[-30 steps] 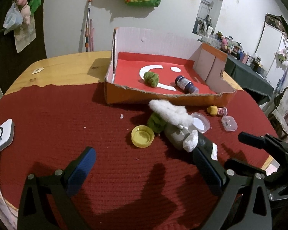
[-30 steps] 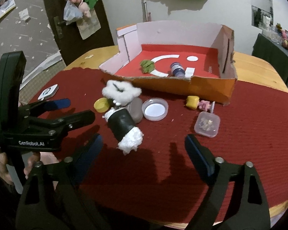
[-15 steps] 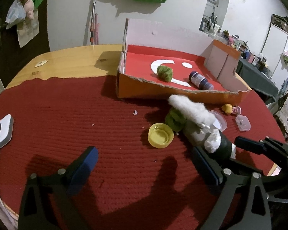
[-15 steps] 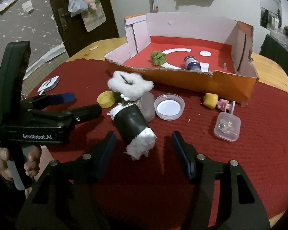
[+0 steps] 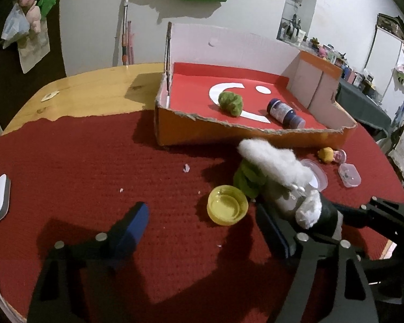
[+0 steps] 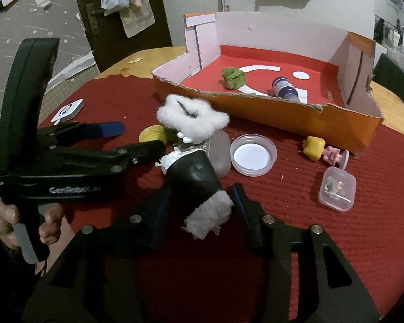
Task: Organize objects
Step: 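Grasp the yellow lid with the left gripper while the right gripper grasps the black-and-white plush, then carry the yellow lid and black-and-white plush toward the box with both grippers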
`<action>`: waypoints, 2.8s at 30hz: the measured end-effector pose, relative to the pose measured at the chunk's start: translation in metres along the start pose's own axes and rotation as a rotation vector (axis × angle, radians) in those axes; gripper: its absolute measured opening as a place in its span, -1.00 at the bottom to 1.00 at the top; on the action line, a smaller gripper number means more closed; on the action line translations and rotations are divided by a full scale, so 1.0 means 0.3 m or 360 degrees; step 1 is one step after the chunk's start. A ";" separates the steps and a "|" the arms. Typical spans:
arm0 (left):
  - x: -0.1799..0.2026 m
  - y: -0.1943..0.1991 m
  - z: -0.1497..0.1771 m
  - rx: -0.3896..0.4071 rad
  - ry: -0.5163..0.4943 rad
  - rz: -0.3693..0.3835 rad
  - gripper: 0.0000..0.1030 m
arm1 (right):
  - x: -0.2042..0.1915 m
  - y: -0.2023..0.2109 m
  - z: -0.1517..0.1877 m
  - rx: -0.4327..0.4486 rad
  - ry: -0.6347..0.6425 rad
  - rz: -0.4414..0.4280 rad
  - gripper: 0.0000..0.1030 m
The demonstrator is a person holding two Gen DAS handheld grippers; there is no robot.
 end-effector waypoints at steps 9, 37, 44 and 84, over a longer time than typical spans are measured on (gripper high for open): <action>0.001 -0.009 -0.020 0.0019 0.0012 0.0025 0.17 | 0.015 0.000 -0.003 -0.0002 -0.0038 -0.0013 -0.28; 0.099 0.045 0.035 0.0012 -0.0110 0.0058 -0.39 | 0.047 0.065 0.010 0.0053 -0.0103 0.0006 -0.34; 0.122 0.073 0.036 0.0038 -0.0117 0.0077 -0.39 | 0.051 0.111 -0.004 0.0121 -0.0101 0.0024 -0.34; 0.162 0.105 0.002 0.0066 -0.0147 0.0147 -0.39 | 0.047 0.123 -0.035 0.0145 -0.0097 -0.0026 -0.34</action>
Point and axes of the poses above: each gripper's, at about its wrist camera, not at the fingertips, and y roughly against the way its jaws point, x to its right, z to its underside, the point moved 8 cm from there along -y, roughly the way its jaws point, and after that the axes turned 9 degrees about z, right-handed, at the moved point
